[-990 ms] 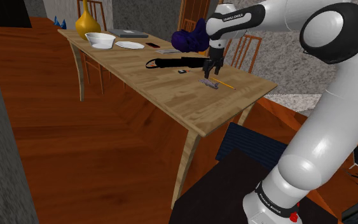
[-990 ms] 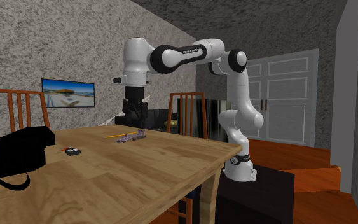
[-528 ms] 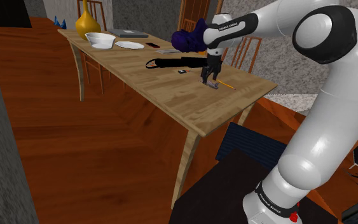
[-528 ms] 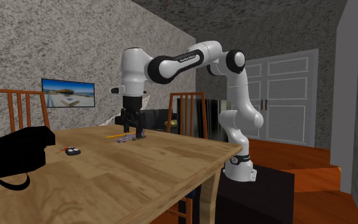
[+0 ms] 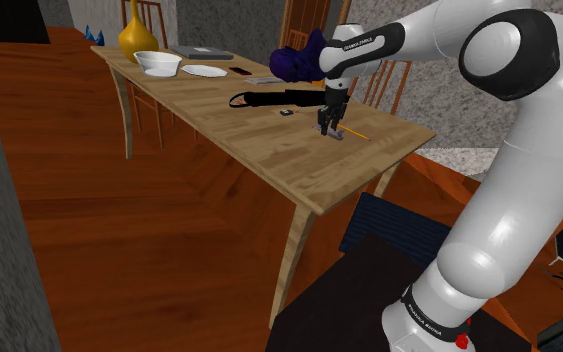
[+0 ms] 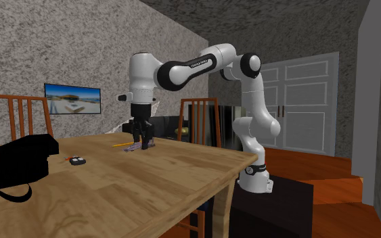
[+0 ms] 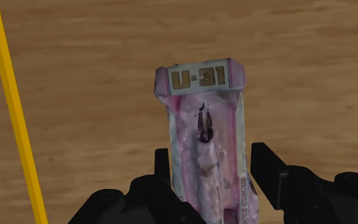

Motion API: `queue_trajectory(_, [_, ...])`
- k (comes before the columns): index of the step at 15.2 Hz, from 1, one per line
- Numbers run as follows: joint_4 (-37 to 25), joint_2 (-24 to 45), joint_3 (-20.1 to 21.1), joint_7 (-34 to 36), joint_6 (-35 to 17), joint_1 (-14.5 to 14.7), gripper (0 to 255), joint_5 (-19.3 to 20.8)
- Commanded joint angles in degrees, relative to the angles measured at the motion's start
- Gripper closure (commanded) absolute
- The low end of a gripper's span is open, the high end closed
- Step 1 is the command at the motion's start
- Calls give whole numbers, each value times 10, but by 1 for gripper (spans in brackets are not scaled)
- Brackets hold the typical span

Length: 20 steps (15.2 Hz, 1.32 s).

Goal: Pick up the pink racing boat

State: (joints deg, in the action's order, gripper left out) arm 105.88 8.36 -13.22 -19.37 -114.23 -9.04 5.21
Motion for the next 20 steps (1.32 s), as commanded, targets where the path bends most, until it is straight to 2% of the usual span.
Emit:
queue_trajectory(1, [0, 0, 0, 0, 0, 0, 255, 0])
queue_trajectory(4, [-1, 1, 0, 0, 0, 0, 255, 0])
queue_trajectory(20, [-97, -15, 0, -9, 112, 1, 255, 0])
